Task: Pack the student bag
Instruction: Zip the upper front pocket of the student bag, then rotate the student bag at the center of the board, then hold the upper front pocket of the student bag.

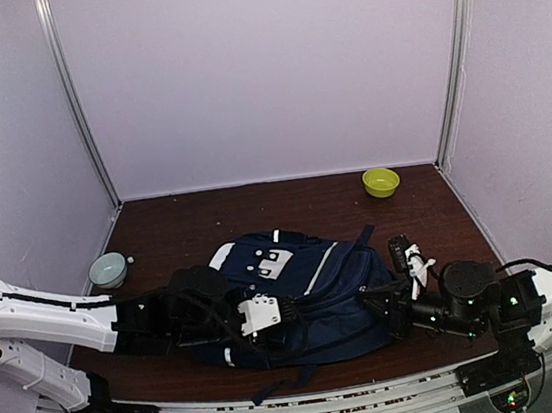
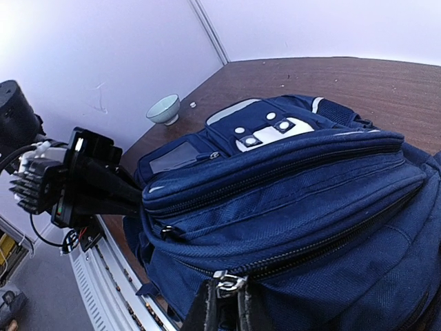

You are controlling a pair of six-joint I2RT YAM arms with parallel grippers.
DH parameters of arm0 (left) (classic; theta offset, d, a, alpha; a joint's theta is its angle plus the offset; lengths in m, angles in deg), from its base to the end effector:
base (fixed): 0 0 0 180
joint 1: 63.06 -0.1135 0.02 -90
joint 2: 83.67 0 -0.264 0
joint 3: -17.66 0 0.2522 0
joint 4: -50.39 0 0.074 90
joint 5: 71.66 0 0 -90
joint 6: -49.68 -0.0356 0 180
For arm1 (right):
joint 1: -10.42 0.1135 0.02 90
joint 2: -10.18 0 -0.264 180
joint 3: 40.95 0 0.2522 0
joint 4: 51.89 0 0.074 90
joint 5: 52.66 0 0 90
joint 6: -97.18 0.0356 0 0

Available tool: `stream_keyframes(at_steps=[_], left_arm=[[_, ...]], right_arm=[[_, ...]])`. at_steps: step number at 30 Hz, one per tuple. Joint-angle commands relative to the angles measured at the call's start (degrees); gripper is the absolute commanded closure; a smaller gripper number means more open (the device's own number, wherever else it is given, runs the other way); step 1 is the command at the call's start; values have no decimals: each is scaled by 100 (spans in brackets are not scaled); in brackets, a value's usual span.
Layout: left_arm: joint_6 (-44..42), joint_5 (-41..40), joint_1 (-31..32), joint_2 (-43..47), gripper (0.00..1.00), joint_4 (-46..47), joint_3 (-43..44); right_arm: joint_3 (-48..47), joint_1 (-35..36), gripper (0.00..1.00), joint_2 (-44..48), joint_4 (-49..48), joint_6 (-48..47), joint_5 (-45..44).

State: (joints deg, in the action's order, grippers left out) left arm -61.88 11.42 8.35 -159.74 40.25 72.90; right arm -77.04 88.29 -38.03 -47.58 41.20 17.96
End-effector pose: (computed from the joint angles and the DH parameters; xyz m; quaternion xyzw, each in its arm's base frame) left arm 0.0952 -0.2696 0.2238 0.6095 0.6197 -0.1596 0.4681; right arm 0.0523 0.1870 0.2270 -0.2013 0.7700 0.4136 0.4422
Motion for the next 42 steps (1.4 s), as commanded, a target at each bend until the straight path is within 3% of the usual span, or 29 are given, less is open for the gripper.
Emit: stream_keyframes(at_steps=[1, 12, 15, 17, 24, 26, 27, 28, 29, 32, 36, 42], left_arm=[[-140, -121, -624, -300, 100, 46, 194], [-410, -63, -1461, -573, 99, 475, 306], [-70, 304, -1409, -430, 90, -46, 467], [111, 96, -1216, -192, 82, 81, 259], [602, -410, -862, 784, 67, -256, 5], [751, -544, -849, 1014, 58, -215, -41], [881, -736, -849, 1096, 27, -71, -163], [1000, -927, -849, 1143, 5, 148, -296], [1157, -1086, -855, 1172, 3, 396, -444], [1060, -878, -866, 1119, 2, 752, -616], [897, -126, -720, 1221, 11, 249, -322], [421, 348, -176, 1167, 20, -206, -43]], right_arm=[[-188, -28, 100, 63, -478, -355, 630], [-619, 447, 100, -1244, -1415, -195, 948], [-1061, 529, 100, -1847, -1313, -197, 1109], [-1223, 542, 100, -2096, -1273, -162, 1117], [-1368, 524, 100, -2102, -1024, -418, 620], [-1395, 520, 100, -1999, -837, -523, 441], [-1401, 527, 100, -1949, -711, -557, 340], [-1412, 522, 100, -1907, -628, -570, 237], [-1400, 511, 100, -1862, -552, -579, 130], [-1381, 493, 100, -1769, -421, -575, -102], [-1353, 477, 100, -1665, -184, -396, -403], [-1203, 443, 100, -1633, -258, -317, -510]])
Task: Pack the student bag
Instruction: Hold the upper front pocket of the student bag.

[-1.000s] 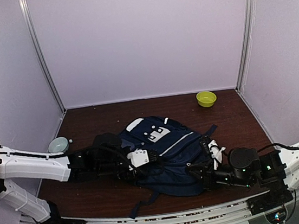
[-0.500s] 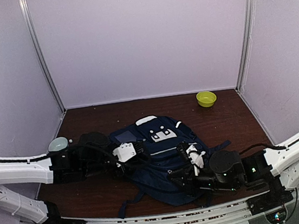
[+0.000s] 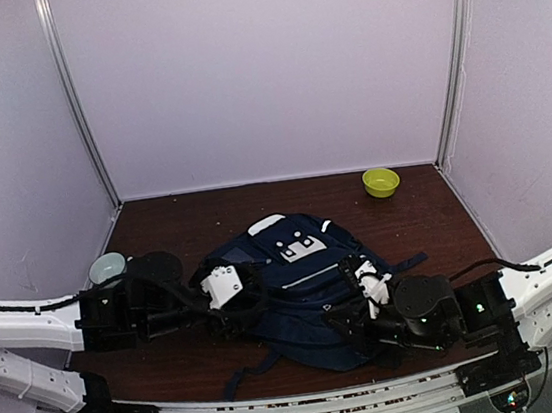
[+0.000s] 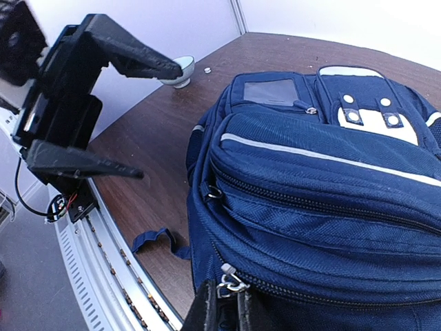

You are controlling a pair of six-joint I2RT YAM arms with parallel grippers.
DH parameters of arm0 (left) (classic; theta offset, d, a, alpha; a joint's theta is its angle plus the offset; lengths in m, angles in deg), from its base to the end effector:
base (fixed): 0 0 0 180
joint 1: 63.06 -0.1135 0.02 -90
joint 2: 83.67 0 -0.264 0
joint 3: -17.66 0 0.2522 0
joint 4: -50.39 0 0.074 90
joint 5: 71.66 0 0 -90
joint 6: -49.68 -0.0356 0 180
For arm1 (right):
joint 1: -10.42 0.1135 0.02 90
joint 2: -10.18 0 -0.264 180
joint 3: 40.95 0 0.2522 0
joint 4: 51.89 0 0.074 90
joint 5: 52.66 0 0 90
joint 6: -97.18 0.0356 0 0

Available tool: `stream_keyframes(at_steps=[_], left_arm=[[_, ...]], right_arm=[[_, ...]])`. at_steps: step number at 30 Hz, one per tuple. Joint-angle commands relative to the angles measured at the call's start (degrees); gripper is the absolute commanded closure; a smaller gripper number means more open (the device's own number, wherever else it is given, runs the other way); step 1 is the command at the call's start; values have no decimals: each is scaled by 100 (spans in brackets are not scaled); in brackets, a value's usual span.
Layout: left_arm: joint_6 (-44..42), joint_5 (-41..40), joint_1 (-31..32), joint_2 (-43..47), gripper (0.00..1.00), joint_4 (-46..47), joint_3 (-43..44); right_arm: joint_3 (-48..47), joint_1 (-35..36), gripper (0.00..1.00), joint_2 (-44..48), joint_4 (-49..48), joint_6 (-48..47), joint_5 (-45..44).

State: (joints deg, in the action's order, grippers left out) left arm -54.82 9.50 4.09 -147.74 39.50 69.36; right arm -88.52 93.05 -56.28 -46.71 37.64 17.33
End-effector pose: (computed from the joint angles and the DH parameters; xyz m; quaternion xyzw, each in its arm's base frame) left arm 0.1026 -0.2294 0.2538 0.5123 0.6578 -0.1855 0.5201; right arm 0.0443 0.2476 0.2301 -0.2784 0.7837 0.3667 0.4170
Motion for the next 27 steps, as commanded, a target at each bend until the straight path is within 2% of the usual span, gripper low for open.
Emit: stream_keyframes(at_steps=[1, 4, 8, 15, 22, 24, 27], left_arm=[[-264, 710, 267, -106, 22, -217, 378], [-221, 1067, 394, -422, 30, -246, 504], [-244, 1092, 567, -811, 34, 25, 655], [-524, 598, 702, -1620, 42, 211, 1250], [-584, 47, 719, -1858, 52, 678, 1251], [-637, -210, 724, -1947, 53, 756, 1234], [-704, -530, 805, -1931, 47, 689, 1249]], right_arm=[[-63, -32, 100, 194, -315, 51, -481], [-66, -40, 100, 243, -267, 76, -566], [57, -44, 100, 320, -378, 136, -558], [72, -43, 100, 282, -393, 241, -410], [57, -45, 100, 202, -683, 310, -154], [19, -45, 100, 150, -795, 263, -29], [-112, -44, 100, 54, -692, 236, 33]])
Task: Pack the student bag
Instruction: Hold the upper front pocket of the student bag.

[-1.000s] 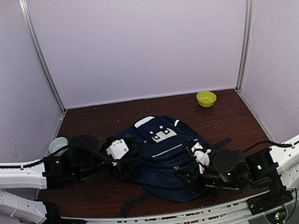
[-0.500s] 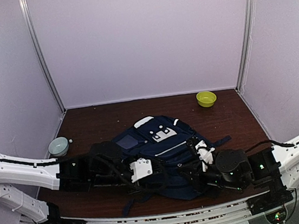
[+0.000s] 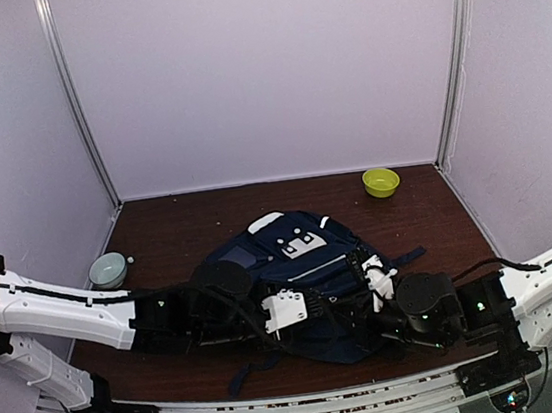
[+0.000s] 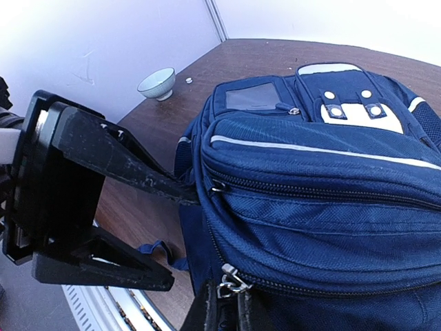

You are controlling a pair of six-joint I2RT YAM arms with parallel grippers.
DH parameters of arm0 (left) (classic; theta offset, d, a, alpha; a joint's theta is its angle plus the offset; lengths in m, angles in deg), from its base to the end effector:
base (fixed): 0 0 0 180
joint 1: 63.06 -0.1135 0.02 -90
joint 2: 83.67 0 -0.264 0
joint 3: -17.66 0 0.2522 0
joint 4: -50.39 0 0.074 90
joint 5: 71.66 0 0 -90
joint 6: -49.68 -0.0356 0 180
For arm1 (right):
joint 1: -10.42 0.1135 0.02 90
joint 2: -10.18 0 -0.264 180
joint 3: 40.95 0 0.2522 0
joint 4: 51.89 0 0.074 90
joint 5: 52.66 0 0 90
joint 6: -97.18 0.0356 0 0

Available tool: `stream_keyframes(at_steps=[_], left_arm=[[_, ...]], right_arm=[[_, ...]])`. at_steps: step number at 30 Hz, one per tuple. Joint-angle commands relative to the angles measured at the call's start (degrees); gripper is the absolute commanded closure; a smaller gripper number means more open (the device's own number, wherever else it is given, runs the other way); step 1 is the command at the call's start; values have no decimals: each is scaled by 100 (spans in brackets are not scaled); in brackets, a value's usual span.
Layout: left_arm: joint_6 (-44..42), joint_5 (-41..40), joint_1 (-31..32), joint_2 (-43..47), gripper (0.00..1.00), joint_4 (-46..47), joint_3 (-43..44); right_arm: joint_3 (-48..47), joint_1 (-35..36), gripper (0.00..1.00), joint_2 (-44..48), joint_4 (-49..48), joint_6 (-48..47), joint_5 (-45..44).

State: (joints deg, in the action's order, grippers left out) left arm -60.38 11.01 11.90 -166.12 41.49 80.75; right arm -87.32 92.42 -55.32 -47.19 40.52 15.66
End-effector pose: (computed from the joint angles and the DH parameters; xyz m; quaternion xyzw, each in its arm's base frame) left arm 0.0873 -0.3074 0.2399 0.6095 0.6028 -0.1873 0.4797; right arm 0.0474 0.2425 0.2278 -0.2455 0.7921 0.3688 0.4199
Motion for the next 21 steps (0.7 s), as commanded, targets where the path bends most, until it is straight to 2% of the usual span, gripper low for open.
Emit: stream_keyframes(at_steps=[1, 6, 11, 14, 21], left_arm=[[-174, -701, 68, -31, 46, 375, 133], [-150, -387, 190, 398, 43, 20, 121], [-136, -570, 242, 482, 43, -138, 95], [-118, -397, 247, 577, 43, 44, -4], [-458, -540, 247, -265, 47, -288, 511]], right_arm=[[-273, 20, 100, -62, -574, -46, 190], [-264, 23, 100, -70, -448, 76, -78], [-193, 20, 100, -107, -651, 132, -83], [-204, 21, 100, -142, -692, 169, -21], [-227, 18, 100, -166, -806, 139, 78]])
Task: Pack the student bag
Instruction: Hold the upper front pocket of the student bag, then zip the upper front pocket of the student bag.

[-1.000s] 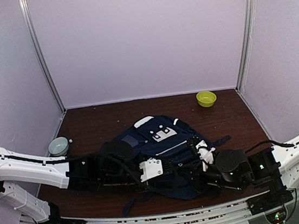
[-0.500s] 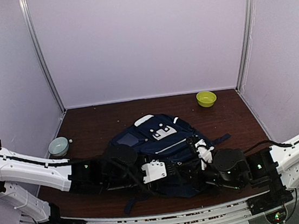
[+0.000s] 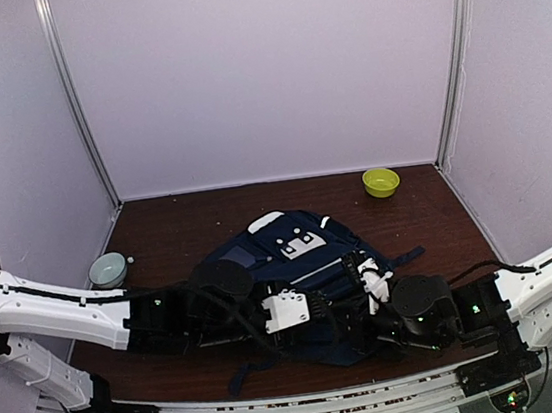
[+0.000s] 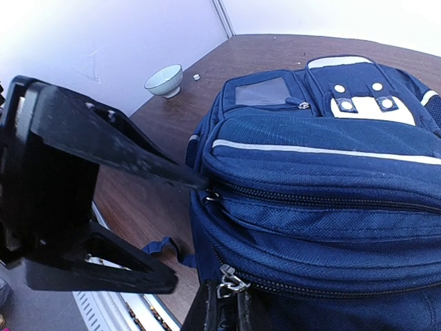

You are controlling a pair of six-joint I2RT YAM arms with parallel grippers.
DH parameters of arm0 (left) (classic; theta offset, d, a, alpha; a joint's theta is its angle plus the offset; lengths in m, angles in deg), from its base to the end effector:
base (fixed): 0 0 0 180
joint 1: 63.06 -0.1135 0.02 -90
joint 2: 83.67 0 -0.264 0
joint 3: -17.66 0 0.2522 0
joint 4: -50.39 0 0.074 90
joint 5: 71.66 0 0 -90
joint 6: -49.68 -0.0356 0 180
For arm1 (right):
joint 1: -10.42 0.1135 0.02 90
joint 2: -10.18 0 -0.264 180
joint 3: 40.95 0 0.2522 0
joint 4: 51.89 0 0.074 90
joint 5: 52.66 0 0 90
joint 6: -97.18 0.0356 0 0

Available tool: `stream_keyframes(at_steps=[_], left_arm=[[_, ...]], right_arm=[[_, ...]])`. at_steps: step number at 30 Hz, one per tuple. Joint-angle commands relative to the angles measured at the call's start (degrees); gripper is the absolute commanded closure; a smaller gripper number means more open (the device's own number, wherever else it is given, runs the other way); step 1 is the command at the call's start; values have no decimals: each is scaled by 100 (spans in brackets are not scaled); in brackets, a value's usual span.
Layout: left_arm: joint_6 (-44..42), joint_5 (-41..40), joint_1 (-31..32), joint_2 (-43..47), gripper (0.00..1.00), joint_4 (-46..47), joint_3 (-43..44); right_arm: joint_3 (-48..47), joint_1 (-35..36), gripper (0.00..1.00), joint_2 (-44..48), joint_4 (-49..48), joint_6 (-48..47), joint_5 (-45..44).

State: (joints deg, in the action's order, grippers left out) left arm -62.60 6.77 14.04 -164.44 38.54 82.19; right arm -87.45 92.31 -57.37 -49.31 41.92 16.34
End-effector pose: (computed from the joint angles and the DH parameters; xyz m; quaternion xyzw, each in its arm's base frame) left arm 0.0775 -0.3063 0.2523 0.6171 0.5915 -0.1588 0.4941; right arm 0.0483 0.2485 0.2239 -0.2377 0.7941 0.3779 0.4125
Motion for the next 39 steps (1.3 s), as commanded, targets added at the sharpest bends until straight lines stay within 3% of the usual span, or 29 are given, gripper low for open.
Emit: stream_keyframes(at_steps=[1, 5, 14, 28, 39], left_arm=[[-286, -165, 33, -503, 48, 106, 366], [-504, -404, 29, -725, 60, 427, 367], [-539, -634, 33, -777, 100, 66, 510], [-134, -410, 33, 105, 100, -175, -119], [-100, -267, 33, -57, 100, -22, -153]], right_arm=[[-213, 32, 100, 52, -590, -2, 20], [-132, 36, 100, 111, -670, 38, 57], [128, 30, 100, 421, -621, 173, -175], [805, -528, 100, 1157, -366, 415, -380], [970, -653, 100, 1527, -39, 462, -500]])
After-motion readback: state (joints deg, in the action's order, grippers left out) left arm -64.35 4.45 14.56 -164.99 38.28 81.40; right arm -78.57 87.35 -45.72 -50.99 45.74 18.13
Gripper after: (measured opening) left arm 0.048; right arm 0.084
